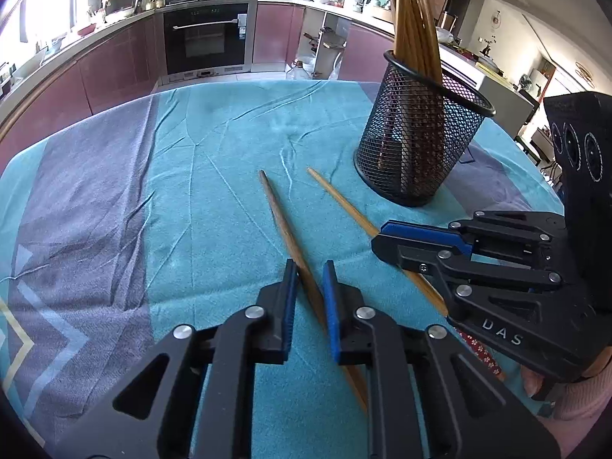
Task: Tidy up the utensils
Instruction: 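Close the left tool on the plain chopstick while the right tool closes on the red-ended chopstick, then raise both held chopsticks upright beside the mesh cup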
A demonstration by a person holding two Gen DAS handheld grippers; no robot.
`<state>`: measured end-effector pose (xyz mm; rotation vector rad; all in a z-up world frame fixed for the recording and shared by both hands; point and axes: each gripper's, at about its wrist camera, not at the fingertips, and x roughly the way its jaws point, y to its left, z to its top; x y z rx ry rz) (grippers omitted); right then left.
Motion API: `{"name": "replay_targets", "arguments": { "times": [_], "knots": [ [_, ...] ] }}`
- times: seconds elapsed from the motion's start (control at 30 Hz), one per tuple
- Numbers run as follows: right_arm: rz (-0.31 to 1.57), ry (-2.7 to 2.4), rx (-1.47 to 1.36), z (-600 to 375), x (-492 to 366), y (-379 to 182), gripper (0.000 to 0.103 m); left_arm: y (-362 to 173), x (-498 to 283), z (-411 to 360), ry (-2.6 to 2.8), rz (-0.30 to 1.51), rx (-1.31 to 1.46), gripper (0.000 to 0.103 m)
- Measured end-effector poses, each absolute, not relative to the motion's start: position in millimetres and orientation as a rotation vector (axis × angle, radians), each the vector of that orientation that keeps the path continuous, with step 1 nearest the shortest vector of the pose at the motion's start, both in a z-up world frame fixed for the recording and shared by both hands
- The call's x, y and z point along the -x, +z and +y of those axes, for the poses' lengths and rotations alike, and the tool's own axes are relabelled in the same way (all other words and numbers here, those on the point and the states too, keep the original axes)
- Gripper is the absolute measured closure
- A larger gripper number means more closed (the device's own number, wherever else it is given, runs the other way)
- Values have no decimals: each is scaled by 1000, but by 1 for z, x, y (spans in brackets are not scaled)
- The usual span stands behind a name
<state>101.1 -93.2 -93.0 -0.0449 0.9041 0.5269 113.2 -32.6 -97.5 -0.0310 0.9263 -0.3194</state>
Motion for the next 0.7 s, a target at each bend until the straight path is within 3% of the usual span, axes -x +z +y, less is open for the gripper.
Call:
{"name": "replay_targets", "arguments": {
  "times": [0.7],
  "knots": [
    [873,573,-57,-110,-91,-80,98,-93,-109,-26,-322,911,74,93]
  ]
}}
